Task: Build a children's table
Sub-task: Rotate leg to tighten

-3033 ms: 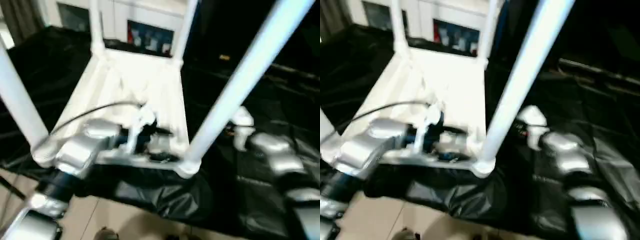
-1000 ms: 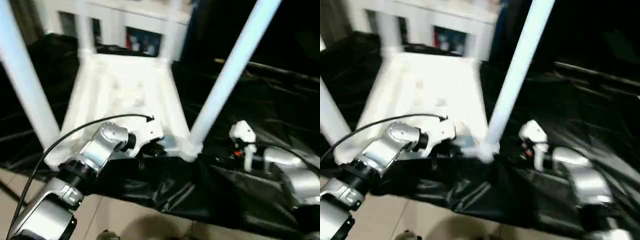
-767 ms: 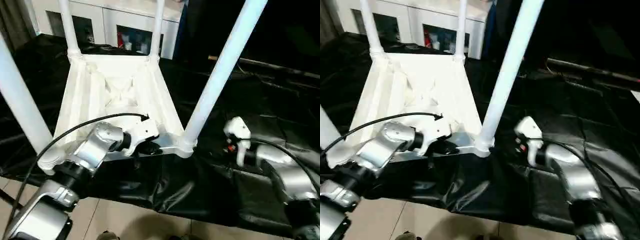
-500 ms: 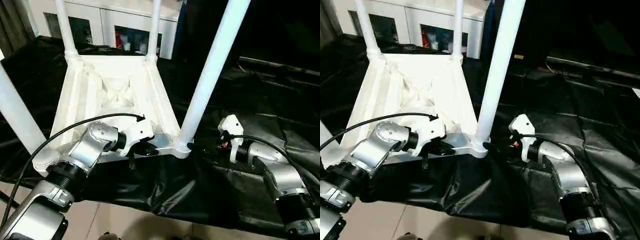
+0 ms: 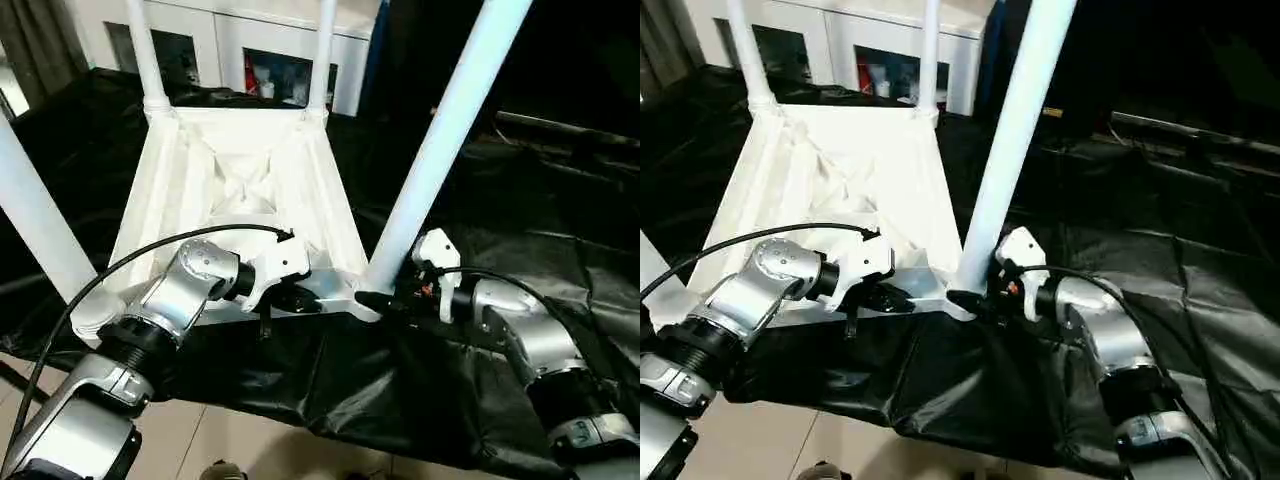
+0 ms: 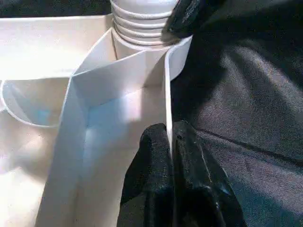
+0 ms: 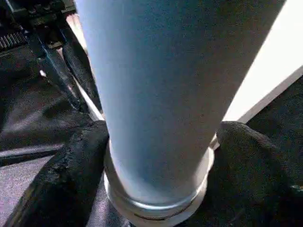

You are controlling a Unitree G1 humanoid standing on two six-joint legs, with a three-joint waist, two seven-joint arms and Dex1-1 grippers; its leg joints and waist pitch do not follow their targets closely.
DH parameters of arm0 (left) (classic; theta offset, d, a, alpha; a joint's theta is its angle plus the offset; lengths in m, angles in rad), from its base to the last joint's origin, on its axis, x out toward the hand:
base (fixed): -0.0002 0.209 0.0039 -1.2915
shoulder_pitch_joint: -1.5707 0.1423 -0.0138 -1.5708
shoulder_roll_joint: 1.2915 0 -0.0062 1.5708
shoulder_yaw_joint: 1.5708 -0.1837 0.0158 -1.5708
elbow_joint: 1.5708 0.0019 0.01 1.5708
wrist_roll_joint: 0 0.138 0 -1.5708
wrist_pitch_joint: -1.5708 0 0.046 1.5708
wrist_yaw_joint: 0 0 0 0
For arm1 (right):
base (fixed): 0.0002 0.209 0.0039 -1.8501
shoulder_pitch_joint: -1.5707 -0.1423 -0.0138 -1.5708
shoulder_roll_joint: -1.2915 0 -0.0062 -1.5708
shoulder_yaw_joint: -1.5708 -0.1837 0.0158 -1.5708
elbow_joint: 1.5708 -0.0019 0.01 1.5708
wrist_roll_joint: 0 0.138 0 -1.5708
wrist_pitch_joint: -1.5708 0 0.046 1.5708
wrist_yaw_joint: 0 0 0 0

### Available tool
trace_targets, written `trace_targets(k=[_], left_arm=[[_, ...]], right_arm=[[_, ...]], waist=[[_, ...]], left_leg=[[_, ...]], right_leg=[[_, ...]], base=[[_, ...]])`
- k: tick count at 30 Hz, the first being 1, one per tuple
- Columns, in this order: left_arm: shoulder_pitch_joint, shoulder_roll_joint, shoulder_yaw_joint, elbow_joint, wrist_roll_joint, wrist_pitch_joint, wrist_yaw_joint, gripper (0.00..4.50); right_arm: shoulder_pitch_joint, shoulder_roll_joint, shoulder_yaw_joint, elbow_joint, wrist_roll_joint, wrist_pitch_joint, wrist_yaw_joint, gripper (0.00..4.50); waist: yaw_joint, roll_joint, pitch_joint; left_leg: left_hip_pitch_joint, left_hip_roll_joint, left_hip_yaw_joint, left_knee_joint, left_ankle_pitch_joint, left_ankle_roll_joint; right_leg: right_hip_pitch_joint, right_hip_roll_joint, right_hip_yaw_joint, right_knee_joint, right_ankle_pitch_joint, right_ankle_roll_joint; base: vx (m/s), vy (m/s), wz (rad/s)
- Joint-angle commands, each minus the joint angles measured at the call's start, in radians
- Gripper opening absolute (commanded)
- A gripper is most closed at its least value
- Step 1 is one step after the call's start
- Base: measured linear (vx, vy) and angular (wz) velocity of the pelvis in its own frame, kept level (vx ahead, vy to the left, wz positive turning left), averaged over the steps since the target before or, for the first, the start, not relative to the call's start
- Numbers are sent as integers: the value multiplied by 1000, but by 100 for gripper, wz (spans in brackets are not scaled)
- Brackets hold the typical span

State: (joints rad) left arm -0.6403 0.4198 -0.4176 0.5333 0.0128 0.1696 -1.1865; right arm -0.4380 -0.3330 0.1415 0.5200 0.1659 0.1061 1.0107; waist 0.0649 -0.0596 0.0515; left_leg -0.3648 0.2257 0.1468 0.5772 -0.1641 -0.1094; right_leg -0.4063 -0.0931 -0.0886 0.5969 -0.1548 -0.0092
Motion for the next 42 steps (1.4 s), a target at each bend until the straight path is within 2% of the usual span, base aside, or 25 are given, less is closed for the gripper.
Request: trace_targets(k=[1,2,5,8,13,15,16,17,18,21,22,23,25,26,27,28,29,30,32,36,37,39,40,42], left_arm=[[-14,3,-6,25,18,-2,-10,0],[-14,3,-5,26,19,-3,-12,0],[-17,3,-3,32,20,-6,-12,0],[-18,3,0,35,21,-6,-11,0],[-20,-8,15,49,17,0,16,0],[-23,-19,25,59,15,9,38,0],[-34,-46,40,86,21,28,102,0],[-39,-58,46,100,28,35,135,0],[-50,-80,49,123,43,40,191,0],[-71,-132,64,167,57,65,299,0],[-86,-174,76,197,61,83,373,0],[-98,-212,87,219,60,96,426,0],[-112,-269,93,250,60,106,483,0],[-119,-303,86,273,69,99,508,0],[-120,-308,82,276,71,97,510,0],[-120,-323,73,284,80,89,511,0],[-119,-327,71,285,83,86,507,0],[-115,-326,68,282,84,83,494,0],[-111,-318,65,276,84,81,477,0],[-103,-280,57,266,94,64,415,0],[-101,-270,58,262,94,64,401,0],[-87,-225,55,233,90,51,325,0],[-86,-220,55,230,89,50,318,0],[-70,-169,46,191,76,32,224,0]], right_arm=[[-21,-11,-6,16,6,-6,6,349],[-23,-10,-6,21,4,-9,9,325],[-23,-9,-6,25,4,-11,15,319],[-24,-4,-9,31,8,-12,18,286],[-18,24,-21,44,10,-13,-19,278],[-17,41,-27,60,2,-16,-60,277],[-16,76,-38,97,-23,-29,-161,277],[-16,92,-42,114,-35,-36,-208,276],[-17,119,-51,133,-43,-30,-271,276],[-25,177,-72,168,-53,-16,-404,276],[-37,224,-94,193,-48,-4,-495,276],[-53,265,-111,218,-46,1,-573,275],[-82,320,-122,259,-57,3,-680,275],[-102,352,-107,280,-75,-18,-712,275],[-105,357,-100,282,-80,-27,-711,275],[-111,375,-77,281,-94,-55,-698,275],[-111,382,-72,277,-96,-65,-688,275],[-107,382,-75,268,-90,-77,-675,331],[-102,374,-78,256,-82,-85,-656,345],[-93,327,-71,232,-97,-128,-588,391],[-88,310,-67,221,-93,-132,-555,391],[-61,234,-63,158,-52,-115,-404,391],[-58,226,-61,151,-50,-113,-389,391],[-26,132,-39,86,-33,-100,-237,391]], waist=[[4,12,-63],[4,13,-62],[3,10,-62],[3,11,-61],[2,7,-62],[0,7,-59],[-1,2,-58],[-5,5,-55],[-7,1,-54],[-12,3,-51],[-15,7,-50],[-19,10,-49],[-26,10,-53],[-34,22,-52],[-34,22,-52],[-37,19,-52],[-37,19,-51],[-40,21,-50],[-40,23,-51],[-37,17,-50],[-37,12,-50],[-32,11,-50],[-26,10,-53],[-20,8,-56]], left_leg=[[6,2,19,-73,-322,5],[7,1,19,-73,-331,4],[7,1,18,-73,-346,3],[7,2,17,-74,-344,3],[5,2,17,-74,-336,4],[6,0,18,-74,-352,0],[6,0,18,-74,-353,-2],[13,-3,16,-72,-385,-15],[12,-4,15,-73,-391,-18],[16,-7,9,-72,-428,-22],[16,-7,10,-71,-435,-21],[22,-8,6,-70,-461,-28],[18,-9,-1,-73,-479,-29],[23,-8,-3,-77,-503,-25],[23,-8,-3,-77,-503,-25],[26,-9,-2,-77,-521,-10],[29,-9,-1,-77,-527,-4],[33,-10,-1,-77,-538,4],[32,-7,-2,-81,-539,8],[29,-7,1,-84,-521,16],[27,-7,3,-84,-514,19],[27,-8,6,-85,-487,29],[23,-5,9,-86,-460,40],[12,0,13,-91,-395,52]], right_leg=[[49,-41,38,-72,-327,-182],[48,-41,38,-75,-348,-176],[47,-41,38,-77,-368,-171],[47,-42,38,-78,-382,-166],[47,-42,38,-76,-380,-166],[43,-43,36,-81,-417,-157],[43,-43,36,-83,-433,-151],[35,-45,32,-94,-515,-126],[36,-46,30,-96,-538,-116],[33,-47,20,-113,-635,-68],[28,-47,21,-115,-643,-68],[25,-47,13,-124,-666,-59],[38,-48,-3,-128,-671,-42],[35,-46,-8,-139,-648,-40],[35,-46,-8,-139,-648,-40],[39,-45,-14,-146,-630,-39],[37,-45,-14,-149,-631,-40],[33,-45,-15,-152,-635,-41],[40,-47,-15,-151,-615,-48],[40,-52,-8,-149,-606,-60],[40,-52,-6,-149,-607,-59],[42,-53,-3,-149,-604,-62],[47,-54,4,-143,-574,-70],[54,-51,17,-124,-486,-100]], base=[[0,0,0],[0,0,0],[0,0,0],[0,0,0],[0,0,0],[0,0,0],[0,0,0],[0,0,0],[0,0,0],[0,0,0],[0,0,0],[0,0,0],[0,0,0],[0,0,0],[0,0,0],[0,0,0],[0,0,0],[0,0,0],[0,0,0],[0,0,0],[0,0,0],[0,0,0],[0,0,0],[0,0,0]])
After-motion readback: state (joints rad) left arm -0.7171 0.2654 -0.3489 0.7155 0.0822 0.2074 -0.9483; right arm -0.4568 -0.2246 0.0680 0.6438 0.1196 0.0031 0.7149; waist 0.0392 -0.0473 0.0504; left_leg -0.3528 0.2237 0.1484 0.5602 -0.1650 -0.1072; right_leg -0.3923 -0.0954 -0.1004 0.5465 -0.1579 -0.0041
